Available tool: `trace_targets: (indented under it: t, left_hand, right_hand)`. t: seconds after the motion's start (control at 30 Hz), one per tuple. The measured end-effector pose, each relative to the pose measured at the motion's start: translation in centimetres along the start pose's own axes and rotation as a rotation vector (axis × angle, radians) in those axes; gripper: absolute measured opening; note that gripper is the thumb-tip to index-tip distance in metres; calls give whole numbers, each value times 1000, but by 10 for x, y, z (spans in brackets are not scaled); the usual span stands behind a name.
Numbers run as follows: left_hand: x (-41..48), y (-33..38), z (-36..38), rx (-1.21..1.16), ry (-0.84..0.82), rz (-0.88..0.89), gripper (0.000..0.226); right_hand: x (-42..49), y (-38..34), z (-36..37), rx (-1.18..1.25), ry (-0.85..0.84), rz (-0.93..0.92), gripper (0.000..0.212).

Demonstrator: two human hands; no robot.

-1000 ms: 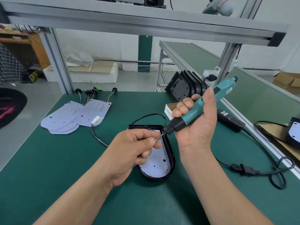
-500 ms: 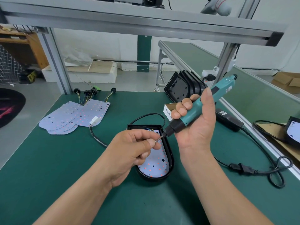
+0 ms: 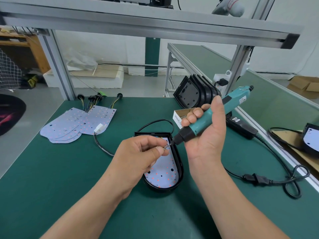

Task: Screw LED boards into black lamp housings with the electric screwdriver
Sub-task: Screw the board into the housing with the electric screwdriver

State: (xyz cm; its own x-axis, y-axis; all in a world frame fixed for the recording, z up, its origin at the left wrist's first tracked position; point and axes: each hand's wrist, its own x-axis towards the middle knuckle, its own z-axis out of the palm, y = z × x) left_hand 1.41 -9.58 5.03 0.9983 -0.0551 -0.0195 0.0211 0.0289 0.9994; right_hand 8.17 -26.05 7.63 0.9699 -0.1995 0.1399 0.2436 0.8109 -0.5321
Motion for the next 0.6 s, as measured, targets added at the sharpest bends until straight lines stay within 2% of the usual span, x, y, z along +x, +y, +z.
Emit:
trace_targets:
  t: [0.1, 0.23, 0.37, 0.6]
  left_hand:
    - [-1, 1, 1, 68, -2, 10, 21]
    - [-1, 1, 0, 151, -15, 10, 23]
    - [-1, -2, -1, 252, -22, 44, 36]
    - [0, -3, -1, 260, -28, 40, 30]
  right_hand:
    - [1, 3, -1, -3, 38, 17, 36]
    - [3, 5, -5, 19, 104, 59, 42]
    - [6, 6, -9, 38, 153, 95, 43]
    - [6, 8, -13, 35, 80, 117, 40]
